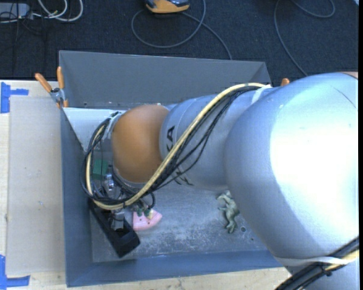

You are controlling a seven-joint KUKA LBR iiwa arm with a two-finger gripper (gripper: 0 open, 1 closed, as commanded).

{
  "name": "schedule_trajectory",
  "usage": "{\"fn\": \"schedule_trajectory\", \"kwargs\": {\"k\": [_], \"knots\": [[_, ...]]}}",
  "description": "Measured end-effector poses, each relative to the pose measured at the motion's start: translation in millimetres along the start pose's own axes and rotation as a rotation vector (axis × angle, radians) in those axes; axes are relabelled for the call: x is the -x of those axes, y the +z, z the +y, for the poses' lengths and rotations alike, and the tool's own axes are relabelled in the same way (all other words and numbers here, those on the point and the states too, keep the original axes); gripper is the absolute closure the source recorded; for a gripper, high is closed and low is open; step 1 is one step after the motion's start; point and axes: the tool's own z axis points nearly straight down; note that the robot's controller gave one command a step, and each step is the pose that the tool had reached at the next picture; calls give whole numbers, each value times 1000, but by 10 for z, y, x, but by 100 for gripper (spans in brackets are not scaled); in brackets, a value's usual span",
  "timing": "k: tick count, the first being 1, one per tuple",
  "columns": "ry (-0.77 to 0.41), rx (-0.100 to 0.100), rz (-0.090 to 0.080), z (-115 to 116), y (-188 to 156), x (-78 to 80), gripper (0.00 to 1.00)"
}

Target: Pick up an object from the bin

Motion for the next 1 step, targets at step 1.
{"fn": "schedule_trajectory", "kwargs": {"k": [1], "knots": [[56, 3, -12, -31, 33, -55, 0]]}}
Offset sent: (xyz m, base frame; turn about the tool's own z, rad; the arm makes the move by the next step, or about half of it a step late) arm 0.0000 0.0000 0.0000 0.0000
